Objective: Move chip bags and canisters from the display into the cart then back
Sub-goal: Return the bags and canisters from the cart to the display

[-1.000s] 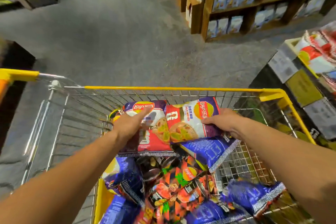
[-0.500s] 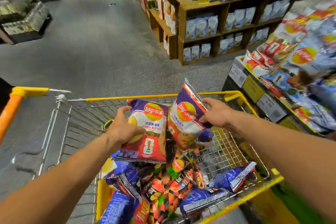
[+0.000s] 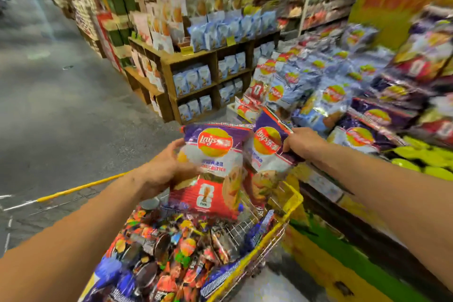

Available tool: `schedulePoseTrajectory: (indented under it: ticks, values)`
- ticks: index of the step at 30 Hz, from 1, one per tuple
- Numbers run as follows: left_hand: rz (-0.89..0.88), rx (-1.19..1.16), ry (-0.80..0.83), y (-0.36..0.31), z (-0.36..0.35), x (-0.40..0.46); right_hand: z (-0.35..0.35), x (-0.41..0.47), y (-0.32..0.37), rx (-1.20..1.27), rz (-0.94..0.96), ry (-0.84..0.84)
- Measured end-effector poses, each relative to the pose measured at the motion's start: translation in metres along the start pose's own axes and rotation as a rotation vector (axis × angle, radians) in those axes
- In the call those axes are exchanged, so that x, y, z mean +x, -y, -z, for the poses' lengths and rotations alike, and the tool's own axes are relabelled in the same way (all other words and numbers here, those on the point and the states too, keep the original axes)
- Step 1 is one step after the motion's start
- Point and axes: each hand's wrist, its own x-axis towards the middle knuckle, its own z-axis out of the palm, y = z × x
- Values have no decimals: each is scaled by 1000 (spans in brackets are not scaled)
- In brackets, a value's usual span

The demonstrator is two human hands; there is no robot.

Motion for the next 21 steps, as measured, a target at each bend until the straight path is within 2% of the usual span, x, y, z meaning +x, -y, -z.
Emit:
schedulePoseTrajectory:
  ticks: [2, 5, 7, 9, 12, 16, 18, 21]
  values:
    - [-2, 40, 120, -10, -29, 12, 28, -5, -21, 36, -21, -72]
    - [21, 113, 386, -25, -82, 23, 59, -17, -50, 167, -43, -53]
    - [-6, 163, 485, -34, -120, 30, 81, -24, -66, 297, -59, 15]
    - [-27, 169, 536, -41, -155, 39, 105, -28, -88, 381, -85, 56]
    - [-9, 271, 593, -48, -215, 61, 154, -40, -126, 491, -106, 21]
    - [30, 388, 681, -59, -295, 67, 206, -59, -163, 667, -6, 45]
    - [32, 378, 721, -61, -332, 69, 230, -62, -178, 841, 60, 26]
    - [-4, 253, 724, -64, -385, 88, 268, -61, -207, 1210, 46, -154]
